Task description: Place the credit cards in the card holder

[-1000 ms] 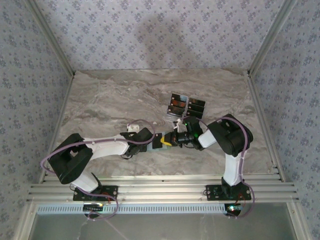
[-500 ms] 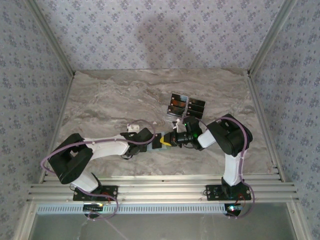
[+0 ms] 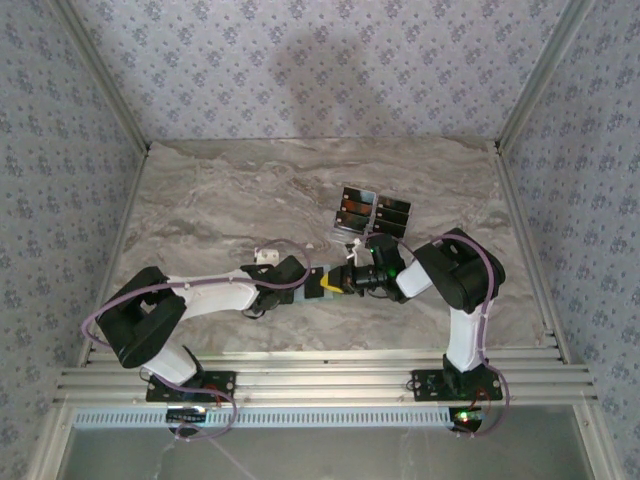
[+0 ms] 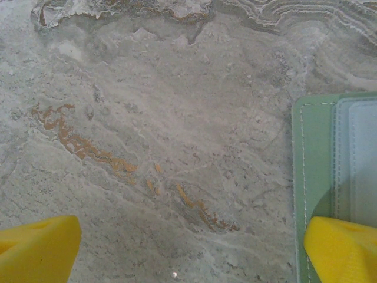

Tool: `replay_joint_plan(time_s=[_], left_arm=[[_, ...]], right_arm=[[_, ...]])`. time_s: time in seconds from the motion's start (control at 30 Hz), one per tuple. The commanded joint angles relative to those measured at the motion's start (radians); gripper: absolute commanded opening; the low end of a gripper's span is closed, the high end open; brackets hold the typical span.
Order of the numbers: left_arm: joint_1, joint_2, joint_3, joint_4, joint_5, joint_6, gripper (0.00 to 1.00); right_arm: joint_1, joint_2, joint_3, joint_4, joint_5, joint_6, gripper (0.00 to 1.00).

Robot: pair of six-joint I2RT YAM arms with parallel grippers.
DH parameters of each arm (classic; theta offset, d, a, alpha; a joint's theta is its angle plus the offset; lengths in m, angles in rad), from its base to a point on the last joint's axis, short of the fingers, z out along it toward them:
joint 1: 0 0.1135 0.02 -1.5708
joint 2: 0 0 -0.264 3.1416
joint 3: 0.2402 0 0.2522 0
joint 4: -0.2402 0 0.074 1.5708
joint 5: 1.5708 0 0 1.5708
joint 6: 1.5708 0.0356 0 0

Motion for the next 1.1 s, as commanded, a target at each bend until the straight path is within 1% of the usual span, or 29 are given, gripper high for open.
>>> replay_joint_plan(time_s=[0.0,0.27,0.4,0.47,0.6,1.07], left_arm=[[0.000,0.053,-0.008,0.007,0.009,0.009,1.00],[0.000,0.053,-0.006,0.001,0.006,0.006,1.00],[0.000,0.021,0.007,-0.035,-0.017,-0.006,1.00],[0.004,0.004,0.022,-0.057,-0.053,-0.012,1.00],[0.005,-0.022,0.041,-0.068,-0.069,-0.010,1.00],[0.007,-0.001,0.034,-0.037,-0.043,-0.008,1.00]], right_arm=[[0.010,0.047,-0.011,-0.125,-0.014,-0.007,0.00],[0.020,0.069,0.026,-0.130,-0.026,-0.007,0.00],[0.019,0.073,0.023,-0.130,-0.021,-0.009,0.00],[0.020,0.074,0.022,-0.130,-0.018,-0.008,0.00],[0.017,0.076,0.023,-0.130,-0.014,-0.008,0.00],[0.014,0.080,0.042,-0.148,-0.009,-0.012,0.00]])
